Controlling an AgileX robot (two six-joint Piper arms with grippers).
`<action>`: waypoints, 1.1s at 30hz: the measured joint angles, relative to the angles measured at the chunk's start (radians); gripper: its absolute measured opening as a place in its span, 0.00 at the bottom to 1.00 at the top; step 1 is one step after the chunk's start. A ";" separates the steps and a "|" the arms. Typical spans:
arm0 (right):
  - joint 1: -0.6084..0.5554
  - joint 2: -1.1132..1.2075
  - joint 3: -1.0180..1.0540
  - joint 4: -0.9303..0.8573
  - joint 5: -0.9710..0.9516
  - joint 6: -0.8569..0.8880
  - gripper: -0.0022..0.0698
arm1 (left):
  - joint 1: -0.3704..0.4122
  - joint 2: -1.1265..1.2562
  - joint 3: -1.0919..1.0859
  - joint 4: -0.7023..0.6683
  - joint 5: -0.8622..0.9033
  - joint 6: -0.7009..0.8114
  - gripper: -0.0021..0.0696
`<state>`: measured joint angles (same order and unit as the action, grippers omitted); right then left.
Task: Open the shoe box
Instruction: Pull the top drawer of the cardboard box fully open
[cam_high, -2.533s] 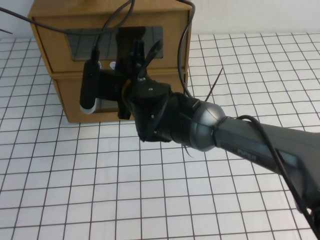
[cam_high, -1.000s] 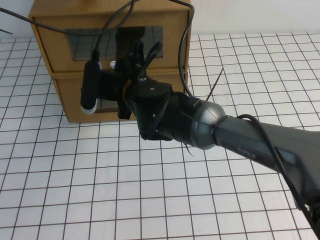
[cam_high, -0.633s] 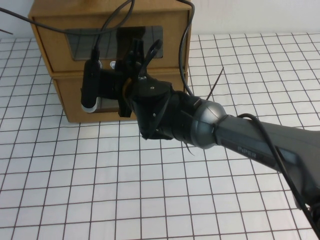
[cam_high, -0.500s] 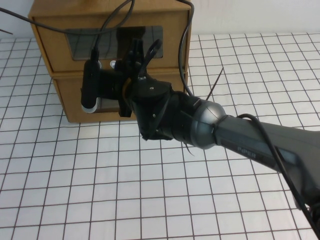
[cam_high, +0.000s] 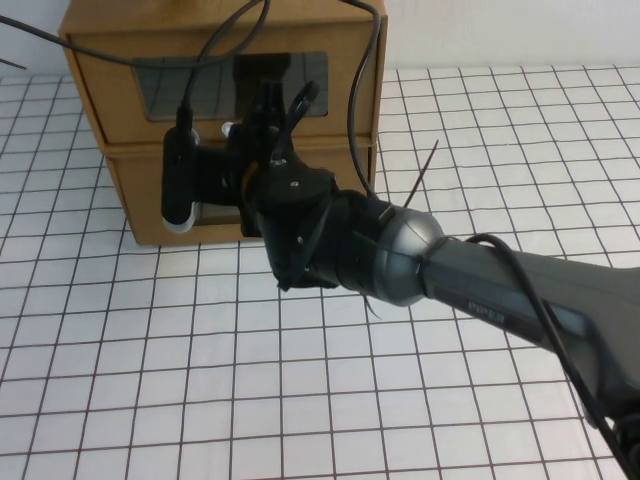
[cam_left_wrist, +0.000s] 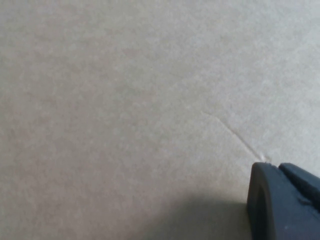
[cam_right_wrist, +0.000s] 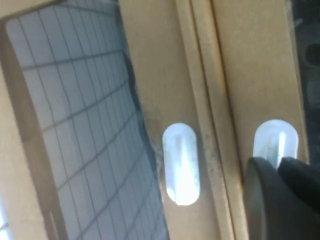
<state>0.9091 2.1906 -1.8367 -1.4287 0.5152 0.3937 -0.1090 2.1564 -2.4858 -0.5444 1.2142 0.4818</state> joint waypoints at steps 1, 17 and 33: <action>0.006 0.000 0.000 0.000 0.015 -0.012 0.04 | 0.000 0.000 0.000 -0.002 0.000 0.000 0.03; 0.059 -0.112 0.077 0.300 0.081 -0.255 0.04 | 0.000 0.002 0.000 -0.009 0.000 -0.001 0.03; 0.206 -0.383 0.384 0.432 0.188 -0.262 0.02 | 0.000 0.002 0.000 -0.020 0.004 -0.004 0.03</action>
<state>1.1148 1.8078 -1.4531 -0.9968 0.7029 0.1315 -0.1090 2.1587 -2.4858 -0.5646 1.2181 0.4778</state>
